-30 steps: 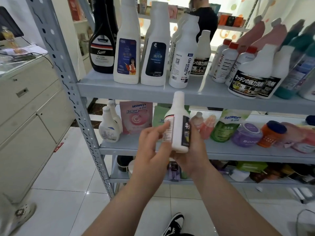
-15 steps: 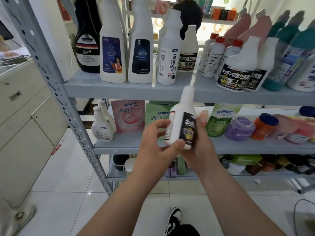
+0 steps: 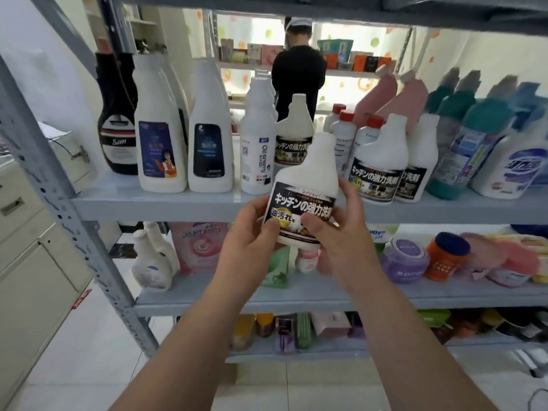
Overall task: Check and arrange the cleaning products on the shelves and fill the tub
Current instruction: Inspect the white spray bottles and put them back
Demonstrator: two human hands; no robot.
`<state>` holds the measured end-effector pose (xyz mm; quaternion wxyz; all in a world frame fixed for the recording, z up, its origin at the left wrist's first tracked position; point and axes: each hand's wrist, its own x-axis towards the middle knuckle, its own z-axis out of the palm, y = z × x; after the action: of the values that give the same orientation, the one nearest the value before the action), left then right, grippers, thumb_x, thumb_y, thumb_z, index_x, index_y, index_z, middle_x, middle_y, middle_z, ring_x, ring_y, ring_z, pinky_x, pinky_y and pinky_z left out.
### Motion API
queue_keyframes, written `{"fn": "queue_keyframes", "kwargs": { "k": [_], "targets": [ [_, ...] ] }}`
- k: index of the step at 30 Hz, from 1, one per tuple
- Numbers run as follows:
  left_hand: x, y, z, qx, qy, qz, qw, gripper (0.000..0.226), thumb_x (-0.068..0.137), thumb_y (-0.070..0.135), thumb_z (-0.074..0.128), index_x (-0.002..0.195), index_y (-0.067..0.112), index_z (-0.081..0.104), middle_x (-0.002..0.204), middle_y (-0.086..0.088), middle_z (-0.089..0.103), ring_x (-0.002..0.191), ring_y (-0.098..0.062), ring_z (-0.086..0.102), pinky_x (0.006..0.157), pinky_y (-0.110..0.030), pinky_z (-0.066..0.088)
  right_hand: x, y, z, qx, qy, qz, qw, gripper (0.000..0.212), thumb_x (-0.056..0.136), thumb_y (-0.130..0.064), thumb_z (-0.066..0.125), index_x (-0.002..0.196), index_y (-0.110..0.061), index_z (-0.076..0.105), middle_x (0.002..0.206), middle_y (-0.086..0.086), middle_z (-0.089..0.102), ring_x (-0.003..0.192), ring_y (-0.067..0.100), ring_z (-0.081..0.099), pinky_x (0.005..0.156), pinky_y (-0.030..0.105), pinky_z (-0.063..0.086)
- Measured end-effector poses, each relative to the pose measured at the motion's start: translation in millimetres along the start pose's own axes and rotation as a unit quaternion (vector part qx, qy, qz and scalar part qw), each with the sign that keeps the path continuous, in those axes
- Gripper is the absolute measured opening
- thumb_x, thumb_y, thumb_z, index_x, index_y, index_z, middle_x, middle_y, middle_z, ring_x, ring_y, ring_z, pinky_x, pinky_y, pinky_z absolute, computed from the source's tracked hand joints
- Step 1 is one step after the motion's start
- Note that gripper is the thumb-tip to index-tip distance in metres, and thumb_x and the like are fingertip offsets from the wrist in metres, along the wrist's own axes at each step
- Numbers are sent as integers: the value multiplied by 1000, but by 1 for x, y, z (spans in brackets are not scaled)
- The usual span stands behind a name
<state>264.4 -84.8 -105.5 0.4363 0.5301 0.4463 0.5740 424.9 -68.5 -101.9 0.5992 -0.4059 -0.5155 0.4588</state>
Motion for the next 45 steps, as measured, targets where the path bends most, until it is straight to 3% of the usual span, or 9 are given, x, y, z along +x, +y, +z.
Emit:
{"fn": "queue_keyframes", "kwargs": {
  "k": [5,9,16,18,22,26,32,41,45],
  "targets": [
    [49,0,12,206,-16,81,975,43,106,23,49,146,38,47,121,15,66,103,4,60,88,-18,50,40,-8,-7,-102,29,-81,991,80,85,-19,83,141,-53,37,130,-17,59,106,-3,66,87,25,59],
    [73,-10,9,409,-15,151,900,56,103,22,52,157,25,36,145,-2,52,130,-19,49,108,-39,44,69,-4,-10,-148,47,-119,981,81,84,-17,84,143,-45,36,137,-14,51,114,-14,54,88,9,51],
    [69,-42,1,630,-50,201,748,59,89,43,42,136,11,61,124,-8,64,117,-34,59,102,-63,47,106,14,-11,-211,55,-129,967,86,81,-20,84,146,-44,33,148,-2,44,134,16,48,113,47,45],
    [69,-47,-3,644,-57,196,737,63,88,47,41,142,16,56,131,-4,60,124,-33,54,106,-70,40,112,19,-10,-223,53,-134,964,84,82,-21,83,144,-44,32,145,-6,44,132,17,48,112,45,45],
    [70,-51,-14,669,-61,201,713,67,88,52,47,150,26,44,140,0,53,131,-34,47,109,-74,31,124,19,-5,-245,48,-128,960,81,85,-12,81,145,-34,32,124,-31,35,110,-5,47,90,-2,34],
    [71,-54,-18,670,-56,203,712,71,86,54,46,152,26,42,140,-1,52,131,-36,47,109,-74,31,137,23,4,-277,38,-106,954,85,91,-12,76,154,-30,23,145,-8,41,127,5,42,102,20,33],
    [73,-60,-21,679,-54,213,701,79,80,53,59,153,27,40,141,-2,52,131,-41,46,110,-72,29,155,21,7,-386,18,-37,922,83,102,-12,57,163,-32,5,161,-1,36,138,16,42,113,33,32],
    [76,-64,-26,670,-65,221,706,85,77,50,66,154,27,37,143,-3,50,133,-43,44,111,-74,25,138,29,17,-559,63,-47,825,61,99,-21,54,154,-16,29,137,13,58,116,33,59,82,31,41],
    [76,-67,-27,681,-75,215,696,88,84,52,59,160,29,20,155,-2,36,143,-41,30,116,-71,14,105,44,5,-633,18,-104,767,42,103,-26,40,136,-8,58,121,14,66,113,34,60,91,39,45]
  ]
}}
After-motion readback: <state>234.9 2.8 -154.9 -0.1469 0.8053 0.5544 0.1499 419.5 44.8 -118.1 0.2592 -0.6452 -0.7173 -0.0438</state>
